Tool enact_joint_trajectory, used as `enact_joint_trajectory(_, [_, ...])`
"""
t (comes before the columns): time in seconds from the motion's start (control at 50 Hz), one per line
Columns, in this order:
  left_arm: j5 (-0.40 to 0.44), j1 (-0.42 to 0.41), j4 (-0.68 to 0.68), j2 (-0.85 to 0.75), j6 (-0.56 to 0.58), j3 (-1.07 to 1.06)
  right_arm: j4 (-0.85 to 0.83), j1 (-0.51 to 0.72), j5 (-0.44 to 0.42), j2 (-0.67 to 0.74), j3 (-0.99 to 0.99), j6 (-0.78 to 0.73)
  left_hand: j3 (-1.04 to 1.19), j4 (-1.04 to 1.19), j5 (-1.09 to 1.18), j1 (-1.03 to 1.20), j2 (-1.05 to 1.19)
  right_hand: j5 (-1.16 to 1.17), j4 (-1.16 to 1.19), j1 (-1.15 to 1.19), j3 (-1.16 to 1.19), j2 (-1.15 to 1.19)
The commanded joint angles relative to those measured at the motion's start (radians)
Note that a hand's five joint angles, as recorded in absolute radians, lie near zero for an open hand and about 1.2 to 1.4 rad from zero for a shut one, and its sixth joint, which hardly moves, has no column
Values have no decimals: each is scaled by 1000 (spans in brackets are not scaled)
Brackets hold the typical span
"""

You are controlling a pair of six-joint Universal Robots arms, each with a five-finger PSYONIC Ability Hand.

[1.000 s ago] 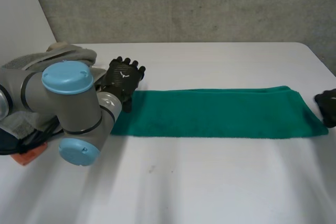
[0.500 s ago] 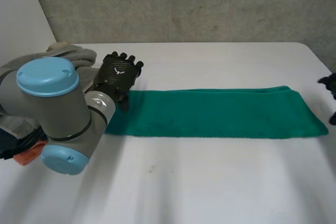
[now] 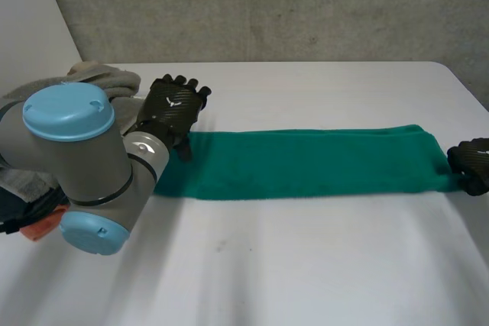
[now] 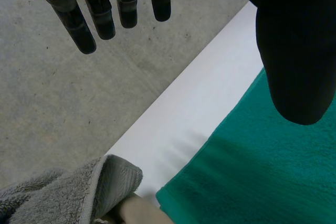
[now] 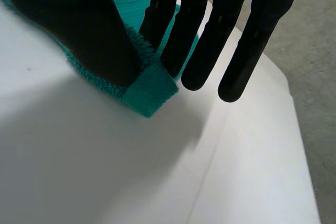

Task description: Fold the laundry.

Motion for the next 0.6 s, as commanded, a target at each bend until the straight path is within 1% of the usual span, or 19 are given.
enact_joint_trajectory(0.02, [-1,-2,4,3,-8,-1,-43,-7,62,-11,5,10,-38,-29,-49,-14,-36,247,219,276,223,216])
enact_joint_trajectory(0.1, [-1,-5,4,13,-7,-1,-47,-33,101,-27,-6,-2,-38,-29,-49,-14,-36,247,219,276,223,216])
enact_joint_trajectory(0.14, [-1,-5,4,18,-7,-2,-51,-85,130,-42,-31,-8,-38,-29,-49,-14,-36,247,219,276,223,216])
enact_joint_trajectory(0.18, [-1,-5,4,26,-7,-4,-41,-119,163,-51,-58,-19,-38,-29,-49,-14,-36,247,219,276,223,216])
enact_joint_trajectory(0.2, [-1,-5,4,29,-8,-5,-35,-139,203,-47,-93,-37,-38,-29,-49,-14,-36,247,219,276,223,216])
enact_joint_trajectory(0.28, [-1,-2,4,40,-8,-19,-38,-142,245,-54,-124,-80,-38,-29,-49,-14,-36,247,219,276,223,216])
enact_joint_trajectory(0.34, [-1,-4,4,44,-8,-22,-54,-123,243,-56,-123,-99,-38,-29,-49,-14,-36,247,219,276,223,216])
enact_joint_trajectory(0.42, [-3,-4,4,52,-8,-25,-107,40,205,-79,-126,-95,-38,-29,-49,-14,-36,247,219,276,223,216])
enact_joint_trajectory(0.44, [-3,-4,4,53,-8,-24,-148,113,190,-91,-120,-95,-38,-29,-49,-14,-36,247,219,276,223,216])
enact_joint_trajectory(0.5, [-5,-4,4,67,-11,-27,-214,224,168,-105,-106,-99,-38,-29,-49,-14,-36,247,219,276,223,216])
enact_joint_trajectory(0.52, [-5,-4,4,72,-13,-27,-254,302,148,-114,-98,-100,-38,-29,-49,-14,-36,247,219,276,223,216])
enact_joint_trajectory(0.58, [-5,-5,4,86,-21,-39,-308,432,102,-117,-86,-109,-38,-29,-49,-14,-36,247,219,276,223,216])
enact_joint_trajectory(0.6, [-5,-5,4,90,-22,-44,-328,518,70,-116,-81,-112,-38,-29,-49,-14,-36,247,219,276,223,216])
